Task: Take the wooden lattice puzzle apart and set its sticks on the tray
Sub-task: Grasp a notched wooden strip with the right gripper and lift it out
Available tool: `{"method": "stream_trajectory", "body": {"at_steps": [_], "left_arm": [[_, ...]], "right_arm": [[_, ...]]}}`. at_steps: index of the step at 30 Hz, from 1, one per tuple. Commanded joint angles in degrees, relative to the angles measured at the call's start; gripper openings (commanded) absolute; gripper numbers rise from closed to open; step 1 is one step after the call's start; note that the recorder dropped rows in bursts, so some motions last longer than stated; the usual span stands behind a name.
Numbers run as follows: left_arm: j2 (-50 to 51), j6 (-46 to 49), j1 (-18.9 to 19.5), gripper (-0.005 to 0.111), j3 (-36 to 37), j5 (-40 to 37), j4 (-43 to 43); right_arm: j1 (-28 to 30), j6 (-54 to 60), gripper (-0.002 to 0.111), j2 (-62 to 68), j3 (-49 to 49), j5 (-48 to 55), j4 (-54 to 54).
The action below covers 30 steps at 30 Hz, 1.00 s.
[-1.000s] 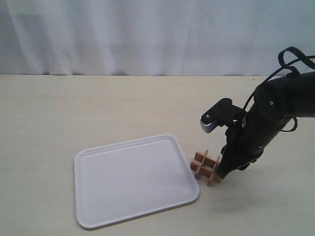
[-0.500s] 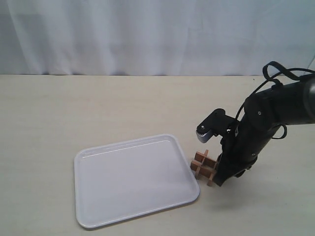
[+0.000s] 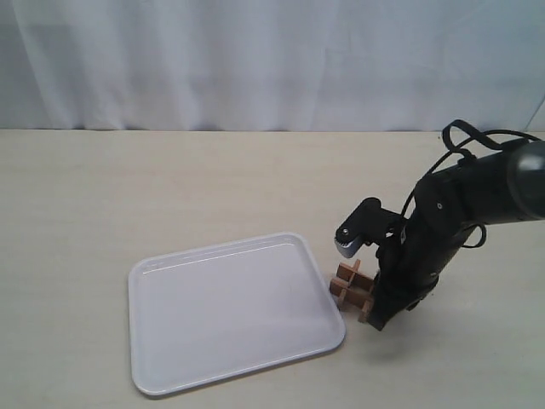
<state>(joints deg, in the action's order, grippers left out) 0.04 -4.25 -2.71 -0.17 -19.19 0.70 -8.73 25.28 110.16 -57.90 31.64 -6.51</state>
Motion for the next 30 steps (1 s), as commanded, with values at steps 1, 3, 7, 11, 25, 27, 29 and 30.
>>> {"method": "stream_trajectory", "body": {"at_steps": [1,3,7,11,25,27,29,30], "left_arm": [[-0.04,-0.08,-0.15,0.000,0.17,0.63,0.11],[-0.04,-0.08,-0.15,0.000,0.17,0.63,0.11],[-0.04,-0.08,-0.15,0.000,0.17,0.63,0.11],[-0.04,-0.08,-0.15,0.000,0.17,0.63,0.11],[-0.04,-0.08,-0.15,0.000,0.17,0.63,0.11],[-0.04,-0.08,-0.15,0.000,0.17,0.63,0.11],[-0.04,-0.08,-0.15,0.000,0.17,0.63,0.11],[-0.04,-0.08,-0.15,0.000,0.17,0.63,0.11]], "right_arm": [[-0.11,2.88,0.005,0.05,-0.06,-0.54,-0.38],[-0.11,3.67,0.005,0.05,-0.06,-0.54,-0.38],[-0.11,4.70,0.005,0.05,-0.06,-0.03,-0.38],[-0.11,5.13,0.005,-2.01,-0.06,0.10,-0.38],[-0.25,6.65,0.005,-11.44,-1.51,1.43,0.18],[-1.02,6.46,0.005,-12.37,-3.34,2.85,1.09],[-3.33,6.46,0.005,-12.75,-5.92,5.19,1.50],[-4.52,6.46,0.005,-12.75,-7.00,6.12,1.50]]}}
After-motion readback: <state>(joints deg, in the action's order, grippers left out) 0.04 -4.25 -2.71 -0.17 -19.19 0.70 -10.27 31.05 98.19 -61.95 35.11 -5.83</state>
